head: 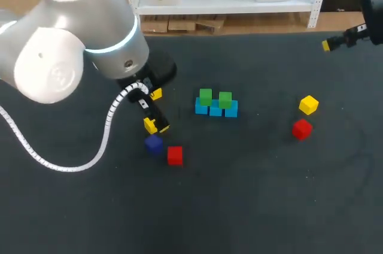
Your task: Place the blue cubes, place green cubes on the blue cubes, place the yellow cubes on the green cubes, then place the red cubes on the yellow cubes, and place purple cube on the red cubes.
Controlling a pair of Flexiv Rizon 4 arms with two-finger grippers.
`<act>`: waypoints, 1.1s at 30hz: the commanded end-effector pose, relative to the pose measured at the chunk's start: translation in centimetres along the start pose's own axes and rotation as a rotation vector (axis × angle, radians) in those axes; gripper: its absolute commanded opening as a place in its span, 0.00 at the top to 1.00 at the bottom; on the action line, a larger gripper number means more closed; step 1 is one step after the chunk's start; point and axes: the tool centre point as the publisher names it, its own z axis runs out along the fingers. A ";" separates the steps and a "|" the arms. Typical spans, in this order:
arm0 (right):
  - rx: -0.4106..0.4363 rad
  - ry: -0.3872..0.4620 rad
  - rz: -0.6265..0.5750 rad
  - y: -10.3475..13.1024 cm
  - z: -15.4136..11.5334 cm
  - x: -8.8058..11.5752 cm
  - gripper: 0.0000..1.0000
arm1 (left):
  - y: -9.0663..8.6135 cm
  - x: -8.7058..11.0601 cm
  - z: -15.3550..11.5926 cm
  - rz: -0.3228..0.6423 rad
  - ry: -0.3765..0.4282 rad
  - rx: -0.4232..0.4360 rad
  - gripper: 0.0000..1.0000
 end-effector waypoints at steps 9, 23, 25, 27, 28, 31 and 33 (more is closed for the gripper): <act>0.005 0.001 0.001 0.1 0.0 0.0 0.00 | 3.0 -0.4 3.5 -0.031 0.050 -0.017 0.00; 0.005 0.001 0.001 0.1 0.0 0.0 0.00 | 3.7 0.7 5.1 -0.049 0.112 0.014 0.15; 0.005 0.001 0.001 0.1 0.0 0.0 0.00 | 3.7 0.8 5.2 -0.050 0.115 0.015 0.14; 0.005 0.001 0.001 0.1 0.0 0.0 0.00 | 3.7 0.8 5.2 -0.048 0.118 0.017 0.23; 0.005 0.001 0.001 0.1 0.0 0.0 0.00 | 3.7 0.7 5.3 -0.046 0.121 0.019 0.36; 0.005 0.001 0.001 0.1 0.0 0.0 0.00 | 3.7 0.7 5.4 -0.040 0.127 0.016 0.43; 0.005 0.001 0.001 0.1 0.0 0.0 0.00 | 3.7 0.7 5.5 -0.034 0.131 0.014 0.74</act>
